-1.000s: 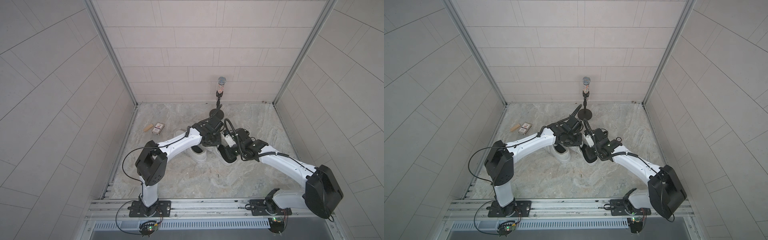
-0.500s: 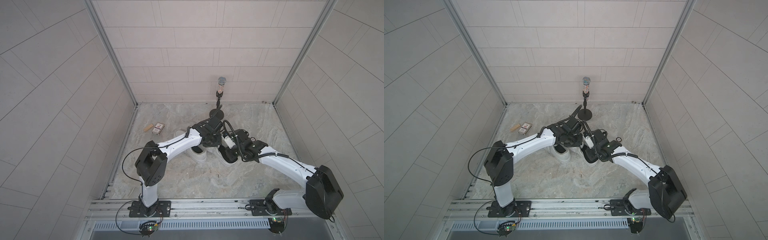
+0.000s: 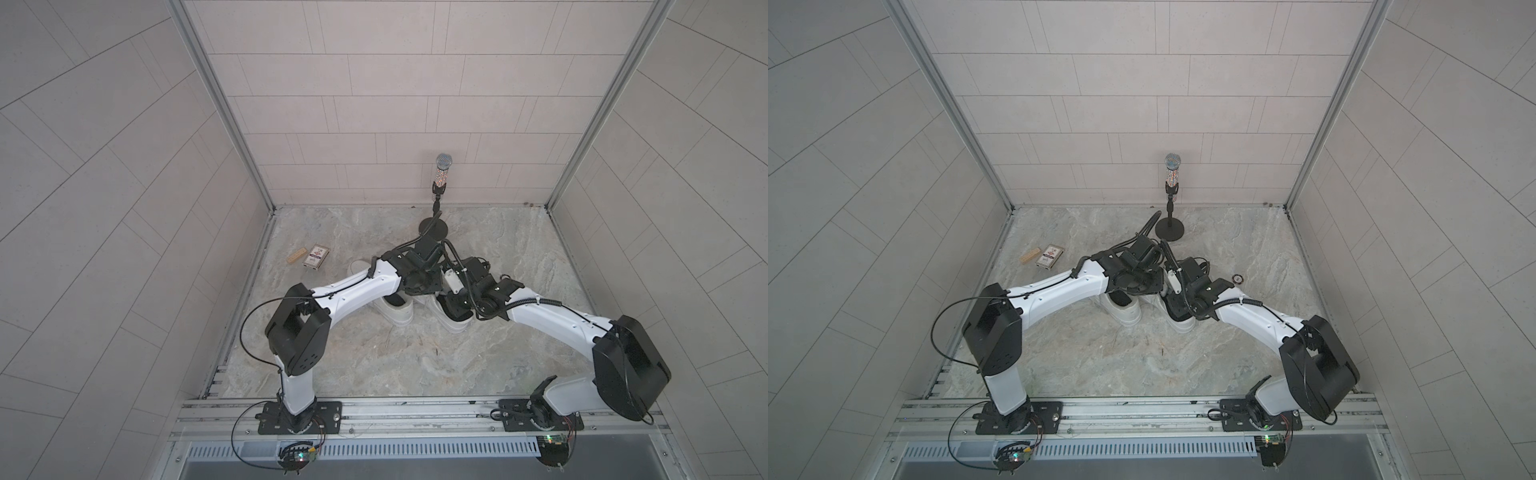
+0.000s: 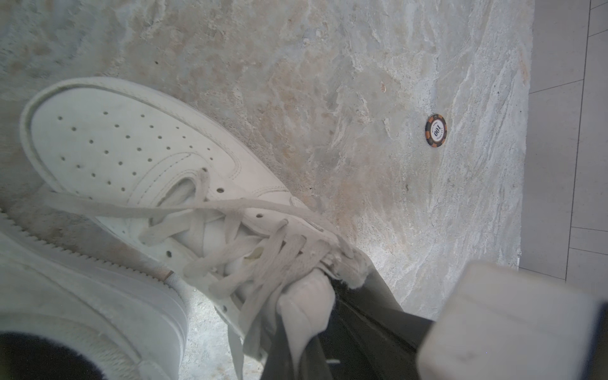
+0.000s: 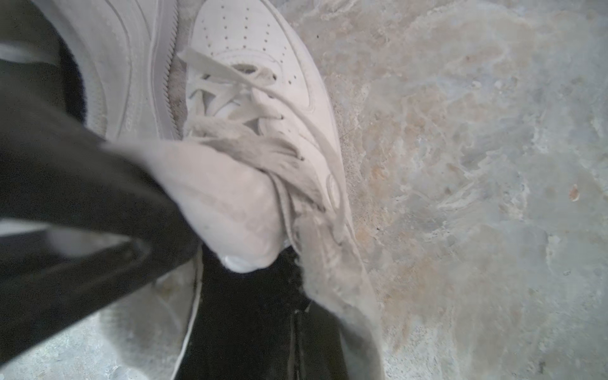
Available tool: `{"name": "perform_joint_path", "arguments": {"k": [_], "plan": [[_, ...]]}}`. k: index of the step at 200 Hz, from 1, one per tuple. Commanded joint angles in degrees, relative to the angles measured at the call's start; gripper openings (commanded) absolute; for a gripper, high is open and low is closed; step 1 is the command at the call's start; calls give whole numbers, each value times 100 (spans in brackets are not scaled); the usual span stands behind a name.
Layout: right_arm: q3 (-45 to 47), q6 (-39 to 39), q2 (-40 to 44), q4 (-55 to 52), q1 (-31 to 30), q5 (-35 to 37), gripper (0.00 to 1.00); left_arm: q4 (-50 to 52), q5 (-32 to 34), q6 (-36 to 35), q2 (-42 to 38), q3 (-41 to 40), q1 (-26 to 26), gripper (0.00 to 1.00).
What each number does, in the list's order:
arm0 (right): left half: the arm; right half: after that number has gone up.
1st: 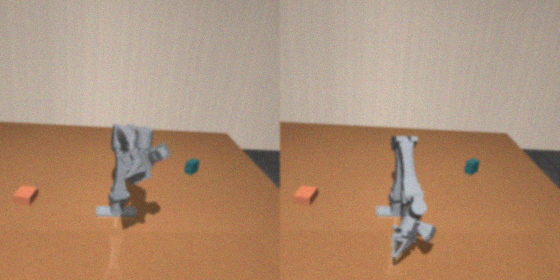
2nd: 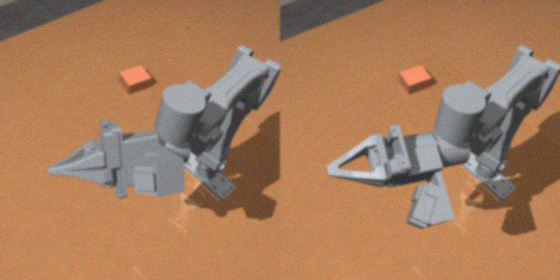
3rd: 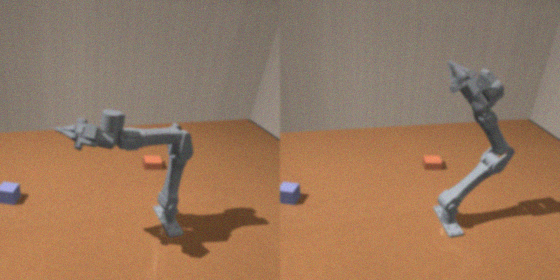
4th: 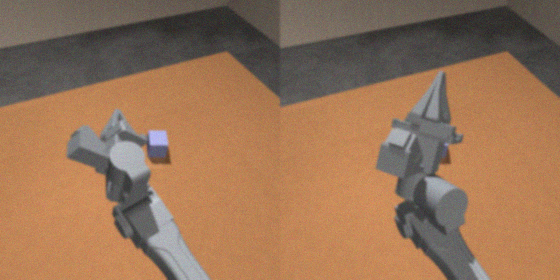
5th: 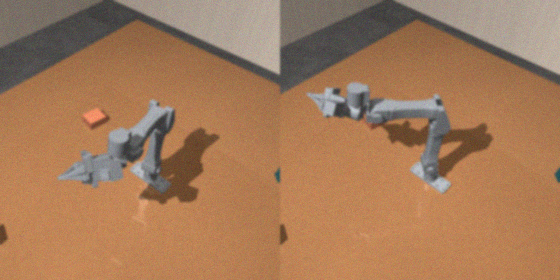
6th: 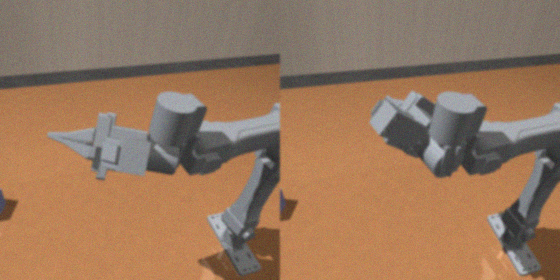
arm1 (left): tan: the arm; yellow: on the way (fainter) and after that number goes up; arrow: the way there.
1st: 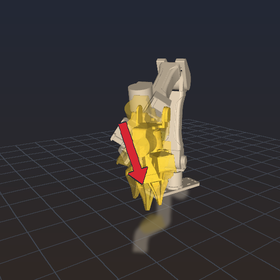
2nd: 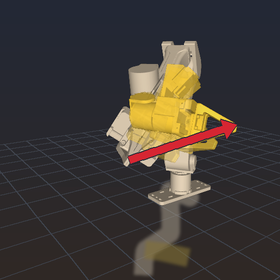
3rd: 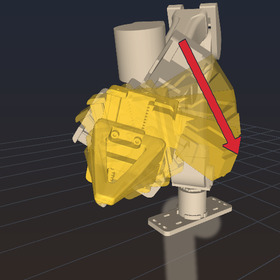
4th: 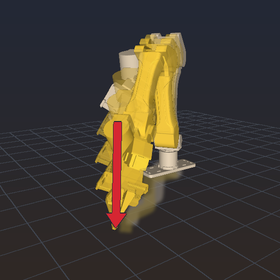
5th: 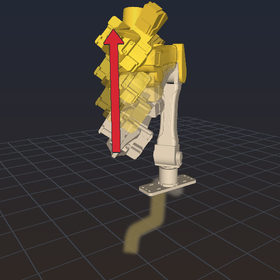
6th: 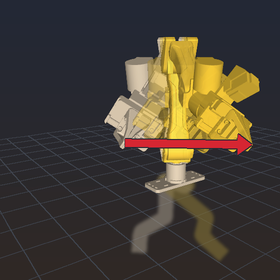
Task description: Insert the insole into the shoe
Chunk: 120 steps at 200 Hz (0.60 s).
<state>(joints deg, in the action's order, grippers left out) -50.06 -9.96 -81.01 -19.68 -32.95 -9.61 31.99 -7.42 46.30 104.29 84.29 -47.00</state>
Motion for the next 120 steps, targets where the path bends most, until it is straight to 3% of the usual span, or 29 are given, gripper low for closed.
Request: {"name": "perform_joint_path", "arguments": {"k": [1,46,120], "plan": [[136,-61,155,108,-63,-393,0,-260,187,19,-366,69,33,0],[748,-190,1044,1278,-81,-410,0,-258,307,-16,-401,0,34,0],[1045,432,798,1772,-104,-701,0,-586,28,98,-493,-61,33,0]]}}
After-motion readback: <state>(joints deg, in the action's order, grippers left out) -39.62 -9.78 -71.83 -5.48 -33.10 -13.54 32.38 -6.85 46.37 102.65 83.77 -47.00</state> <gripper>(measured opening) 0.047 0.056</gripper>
